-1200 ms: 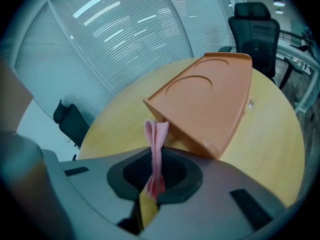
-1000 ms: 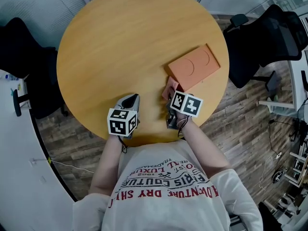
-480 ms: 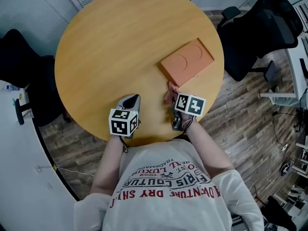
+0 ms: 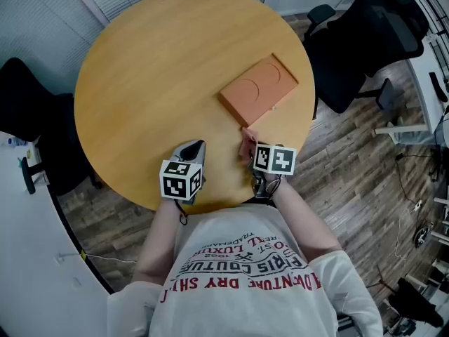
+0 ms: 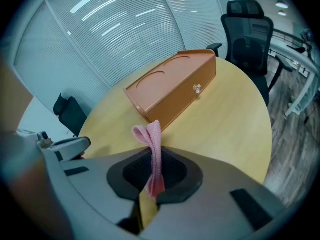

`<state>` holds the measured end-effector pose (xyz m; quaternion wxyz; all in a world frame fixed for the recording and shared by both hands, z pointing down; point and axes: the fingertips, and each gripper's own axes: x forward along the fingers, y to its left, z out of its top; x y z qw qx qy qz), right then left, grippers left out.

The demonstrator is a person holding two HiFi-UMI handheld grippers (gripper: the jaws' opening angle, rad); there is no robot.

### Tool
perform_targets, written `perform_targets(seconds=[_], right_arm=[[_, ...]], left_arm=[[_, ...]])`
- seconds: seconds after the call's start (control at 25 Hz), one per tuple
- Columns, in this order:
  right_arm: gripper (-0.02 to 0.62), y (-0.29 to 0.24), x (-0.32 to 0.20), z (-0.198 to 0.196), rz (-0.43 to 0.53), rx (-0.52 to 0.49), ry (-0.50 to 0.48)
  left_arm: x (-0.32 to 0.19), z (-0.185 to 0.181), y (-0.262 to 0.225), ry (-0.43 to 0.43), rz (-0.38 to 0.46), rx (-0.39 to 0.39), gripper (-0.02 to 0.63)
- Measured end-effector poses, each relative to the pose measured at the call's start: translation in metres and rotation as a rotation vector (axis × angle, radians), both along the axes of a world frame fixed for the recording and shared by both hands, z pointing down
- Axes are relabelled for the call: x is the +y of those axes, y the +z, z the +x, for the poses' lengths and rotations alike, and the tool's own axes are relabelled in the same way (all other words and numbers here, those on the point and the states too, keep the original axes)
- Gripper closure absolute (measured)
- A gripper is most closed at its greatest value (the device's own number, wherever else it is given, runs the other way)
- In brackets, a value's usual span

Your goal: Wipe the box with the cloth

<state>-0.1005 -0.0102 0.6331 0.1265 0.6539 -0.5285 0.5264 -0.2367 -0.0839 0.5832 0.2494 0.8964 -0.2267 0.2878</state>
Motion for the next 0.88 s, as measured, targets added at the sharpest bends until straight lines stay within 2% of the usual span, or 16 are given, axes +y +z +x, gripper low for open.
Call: perform_targets(seconds=[0.24,0.44,0.72,0.88], right_arm=[[0.563,-0.014,0.001,-0.002,0.015,0.046,-0.178],[0.563,-0.021,0.002,0.015,0.036,0.111,-0.408],[0.563,-0.051,0.002,0.027,0.132,0.072,-0.712],[0.563,-0.076,-0.002,0.045,0.214,0.053,-0.829]], left_arm=[[0.001,0.015,-0.009,-0.037,0.012,0.007,0.597],[0.005,0.031,-0.010,-0.125,0.015,-0.004,0.597],[0.012,0.061,-0.036,-0.340,0.068,0.024,0.597],[0.026,0.084,-0.053,-0.446,0.110,0.047,0.597]])
